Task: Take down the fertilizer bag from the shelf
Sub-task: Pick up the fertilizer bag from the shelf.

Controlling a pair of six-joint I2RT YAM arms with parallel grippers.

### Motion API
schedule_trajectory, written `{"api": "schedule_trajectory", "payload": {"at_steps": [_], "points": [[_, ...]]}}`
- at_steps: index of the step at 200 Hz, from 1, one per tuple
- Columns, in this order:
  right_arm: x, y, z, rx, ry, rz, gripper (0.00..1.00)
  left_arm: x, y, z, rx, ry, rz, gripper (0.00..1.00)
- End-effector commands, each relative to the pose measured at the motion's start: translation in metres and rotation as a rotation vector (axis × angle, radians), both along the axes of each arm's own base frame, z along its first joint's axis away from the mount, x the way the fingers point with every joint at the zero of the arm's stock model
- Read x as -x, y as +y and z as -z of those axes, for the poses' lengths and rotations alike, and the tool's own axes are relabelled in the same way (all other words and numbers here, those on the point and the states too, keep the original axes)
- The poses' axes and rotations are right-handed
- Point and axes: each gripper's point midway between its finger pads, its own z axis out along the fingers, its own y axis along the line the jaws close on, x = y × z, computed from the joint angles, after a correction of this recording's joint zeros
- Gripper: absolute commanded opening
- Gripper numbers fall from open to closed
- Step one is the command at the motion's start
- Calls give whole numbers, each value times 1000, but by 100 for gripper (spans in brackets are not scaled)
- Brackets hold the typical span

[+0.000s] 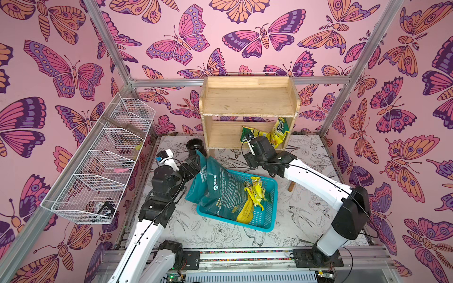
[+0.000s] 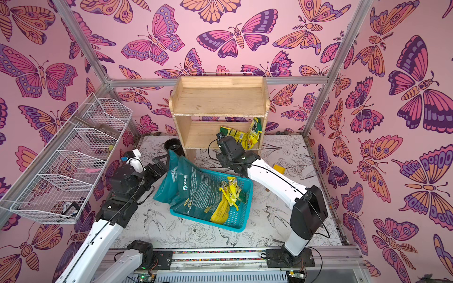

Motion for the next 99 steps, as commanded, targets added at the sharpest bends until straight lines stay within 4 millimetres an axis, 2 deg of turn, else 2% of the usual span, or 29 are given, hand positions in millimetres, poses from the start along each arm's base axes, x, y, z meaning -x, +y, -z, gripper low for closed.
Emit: {"api": "schedule_trajectory", "payload": {"at_steps": [1, 27, 68, 99], "points": [[-12, 6, -16, -46, -99, -40, 78, -3, -1, 7, -26, 4, 5, 92], [-14, 18, -29, -116, -184, -97, 77, -4, -1, 8, -27, 9, 6, 92], [-19, 29, -26, -116, -214, -136, 79, -6, -1, 12, -32, 17, 1, 92], [-32, 26, -26, -155, -195, -113, 81, -7, -1, 15, -39, 20, 2, 92]]}}
